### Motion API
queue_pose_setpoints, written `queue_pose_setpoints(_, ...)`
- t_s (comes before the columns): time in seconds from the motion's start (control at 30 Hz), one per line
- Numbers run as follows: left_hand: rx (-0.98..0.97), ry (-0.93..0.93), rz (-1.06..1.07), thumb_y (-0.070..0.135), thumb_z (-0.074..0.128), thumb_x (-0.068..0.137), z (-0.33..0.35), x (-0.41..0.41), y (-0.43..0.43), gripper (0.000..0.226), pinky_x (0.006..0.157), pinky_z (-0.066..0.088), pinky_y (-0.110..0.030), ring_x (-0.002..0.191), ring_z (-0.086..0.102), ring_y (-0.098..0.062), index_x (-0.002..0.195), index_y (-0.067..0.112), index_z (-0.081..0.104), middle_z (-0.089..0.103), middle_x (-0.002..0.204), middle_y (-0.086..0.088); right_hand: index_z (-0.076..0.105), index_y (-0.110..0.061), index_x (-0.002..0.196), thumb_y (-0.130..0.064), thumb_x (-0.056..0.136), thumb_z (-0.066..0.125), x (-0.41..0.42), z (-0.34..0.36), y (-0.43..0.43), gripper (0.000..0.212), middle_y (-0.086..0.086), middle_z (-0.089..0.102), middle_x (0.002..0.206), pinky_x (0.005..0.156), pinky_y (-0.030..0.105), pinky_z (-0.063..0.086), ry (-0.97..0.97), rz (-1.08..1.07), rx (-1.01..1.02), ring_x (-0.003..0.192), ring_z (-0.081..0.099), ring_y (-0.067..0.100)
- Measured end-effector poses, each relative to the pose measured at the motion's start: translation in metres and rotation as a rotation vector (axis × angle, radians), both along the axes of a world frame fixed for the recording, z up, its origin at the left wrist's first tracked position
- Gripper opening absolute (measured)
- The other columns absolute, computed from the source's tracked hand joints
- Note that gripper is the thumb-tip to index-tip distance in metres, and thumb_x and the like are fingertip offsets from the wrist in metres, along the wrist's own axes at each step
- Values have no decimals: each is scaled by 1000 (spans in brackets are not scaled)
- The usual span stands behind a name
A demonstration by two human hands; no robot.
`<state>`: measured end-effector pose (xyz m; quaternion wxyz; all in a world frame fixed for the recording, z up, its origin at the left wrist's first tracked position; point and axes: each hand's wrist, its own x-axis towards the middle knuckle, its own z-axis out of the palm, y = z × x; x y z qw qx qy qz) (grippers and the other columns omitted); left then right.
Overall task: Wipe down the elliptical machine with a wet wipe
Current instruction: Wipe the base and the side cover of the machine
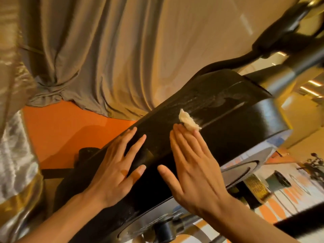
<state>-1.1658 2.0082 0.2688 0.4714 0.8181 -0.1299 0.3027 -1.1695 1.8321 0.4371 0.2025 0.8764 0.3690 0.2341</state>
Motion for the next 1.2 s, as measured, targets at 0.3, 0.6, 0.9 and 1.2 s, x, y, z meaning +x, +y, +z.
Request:
queue_pose_setpoints(0.3,-63,12,31,60,33,102,5,2,-7,67,121,20,-43,160,7,-11,164,35,25,7,173,13,39,-5,156,-33,103,31,45,98,-38,61,15,31,165,129,48,3,-171,99,-235,156,22,26)
queue_pose_setpoints(0.6,-54,12,27,58,34,102,1,3,-6,67,120,21,-44,160,9,-13,164,35,25,9,173,12,51,-12,148,-26,104,41,68,144,-45,47,6,46,157,122,53,33,24,207,-187,148,40,21)
queue_pose_setpoints(0.9,-42,27,43,64,32,101,0,5,-7,70,121,23,-48,160,8,-14,165,36,22,6,173,11,59,-4,141,-12,97,51,42,50,-13,45,16,58,145,124,46,31,-93,228,-126,142,48,27)
queue_pose_setpoints(1.2,-16,37,50,70,25,102,-2,3,-6,71,121,20,-45,160,5,-13,165,38,19,6,173,10,65,-10,135,-21,101,48,63,107,-26,40,8,61,142,127,53,19,-109,279,-227,143,47,23)
